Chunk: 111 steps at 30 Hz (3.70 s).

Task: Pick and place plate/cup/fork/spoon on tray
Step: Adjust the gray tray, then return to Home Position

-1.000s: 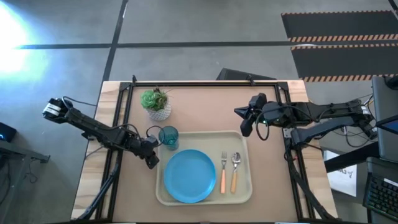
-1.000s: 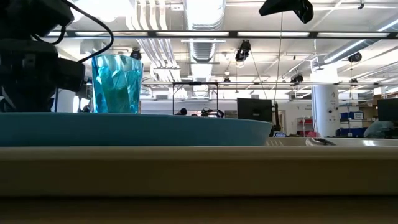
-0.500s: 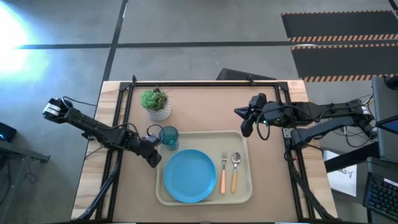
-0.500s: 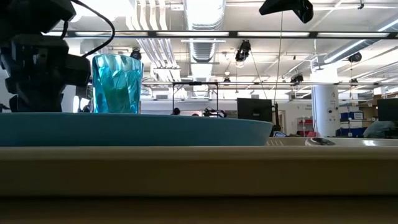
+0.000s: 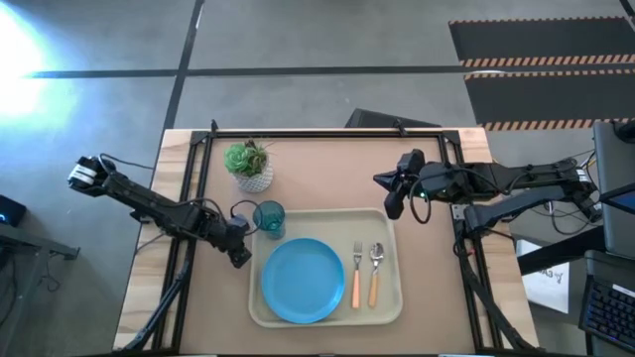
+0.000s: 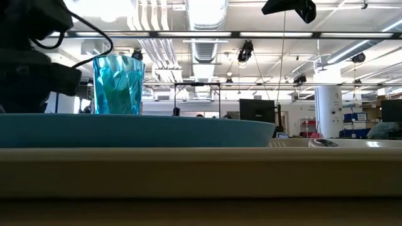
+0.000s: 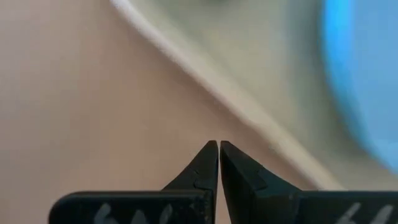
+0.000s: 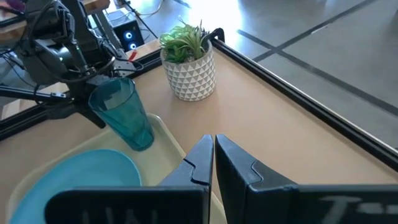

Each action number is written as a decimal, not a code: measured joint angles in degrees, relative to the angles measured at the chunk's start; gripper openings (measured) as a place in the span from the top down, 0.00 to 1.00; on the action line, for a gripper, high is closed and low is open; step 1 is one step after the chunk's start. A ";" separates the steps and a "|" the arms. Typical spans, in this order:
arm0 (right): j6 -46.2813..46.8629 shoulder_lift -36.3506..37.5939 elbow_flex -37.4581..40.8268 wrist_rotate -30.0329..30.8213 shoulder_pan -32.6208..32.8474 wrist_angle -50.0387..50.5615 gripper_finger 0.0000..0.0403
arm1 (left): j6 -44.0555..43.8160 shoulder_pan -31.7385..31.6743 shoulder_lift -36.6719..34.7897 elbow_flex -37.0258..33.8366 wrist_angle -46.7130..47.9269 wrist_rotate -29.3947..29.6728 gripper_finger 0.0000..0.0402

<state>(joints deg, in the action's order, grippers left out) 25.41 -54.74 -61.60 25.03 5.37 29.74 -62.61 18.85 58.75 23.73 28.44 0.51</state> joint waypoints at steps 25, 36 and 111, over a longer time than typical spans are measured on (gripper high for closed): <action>0.02 0.02 -0.02 0.03 0.00 0.07 0.98 | -0.01 -0.09 12.24 0.34 -14.50 -0.11 1.00; -0.01 0.02 -0.02 -0.04 0.00 2.03 0.98 | 1.52 -0.11 10.38 1.06 -14.05 0.26 1.00; -21.59 20.18 -0.02 -26.35 0.33 -3.02 0.98 | 60.53 -0.09 -41.44 29.15 8.72 15.73 1.00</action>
<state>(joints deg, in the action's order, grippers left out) 3.82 -34.56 -61.63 -1.32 5.69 26.72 -2.07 18.76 17.31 52.88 37.16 16.25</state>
